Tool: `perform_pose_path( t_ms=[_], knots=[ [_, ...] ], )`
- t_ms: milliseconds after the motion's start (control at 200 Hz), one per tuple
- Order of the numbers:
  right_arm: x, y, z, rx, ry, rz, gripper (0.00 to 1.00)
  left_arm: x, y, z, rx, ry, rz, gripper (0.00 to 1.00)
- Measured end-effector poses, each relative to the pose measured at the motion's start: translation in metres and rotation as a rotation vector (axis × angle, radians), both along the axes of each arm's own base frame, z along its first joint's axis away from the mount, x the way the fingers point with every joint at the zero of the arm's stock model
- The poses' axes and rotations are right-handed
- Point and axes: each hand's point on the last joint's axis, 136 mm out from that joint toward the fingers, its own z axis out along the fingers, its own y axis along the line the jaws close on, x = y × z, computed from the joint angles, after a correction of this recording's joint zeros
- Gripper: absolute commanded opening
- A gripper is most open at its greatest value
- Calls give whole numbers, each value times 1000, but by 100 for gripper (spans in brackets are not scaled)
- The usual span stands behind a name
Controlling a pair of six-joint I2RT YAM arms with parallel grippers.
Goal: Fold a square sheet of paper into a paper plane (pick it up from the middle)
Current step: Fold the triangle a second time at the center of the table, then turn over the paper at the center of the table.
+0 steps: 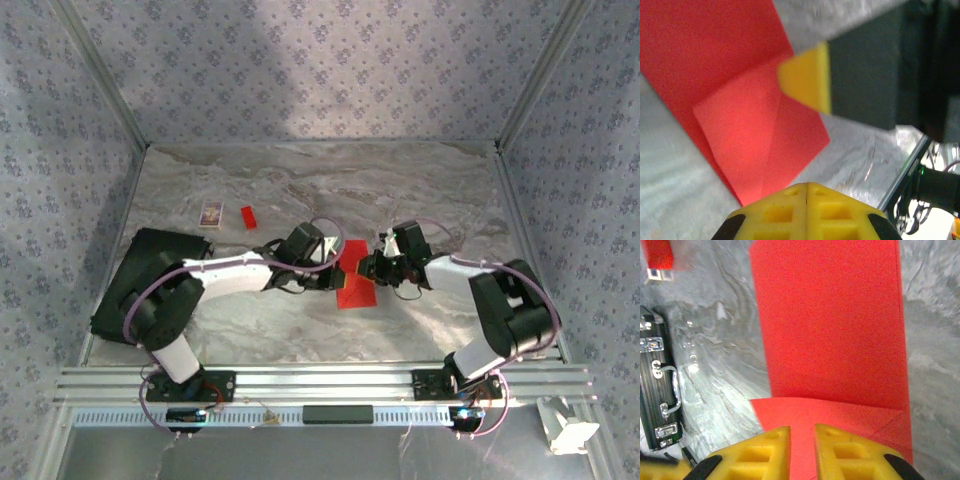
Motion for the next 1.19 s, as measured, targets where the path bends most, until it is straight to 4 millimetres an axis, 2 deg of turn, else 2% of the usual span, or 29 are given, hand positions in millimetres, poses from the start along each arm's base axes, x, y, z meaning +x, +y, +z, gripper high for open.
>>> perform_pose_path(
  t_ms=[135, 270, 460, 635, 1194],
  knots=[
    [3, -12, 25, -14, -60, -49, 30, 15, -8, -7, 16, -5, 9, 4],
    [-5, -23, 32, -41, -64, -84, 33, 17, -10, -24, 55, 19, 0, 3],
    [-29, -30, 13, -77, 26, -90, 33, 19, -10, -43, 97, 43, -11, 2],
    [-45, -26, 4, -99, 78, -62, 33, 15, -7, -61, 132, 73, -17, 0],
    [-68, -28, -25, -170, 185, -32, 38, -2, -12, -62, 76, 48, -57, 0]
  ],
)
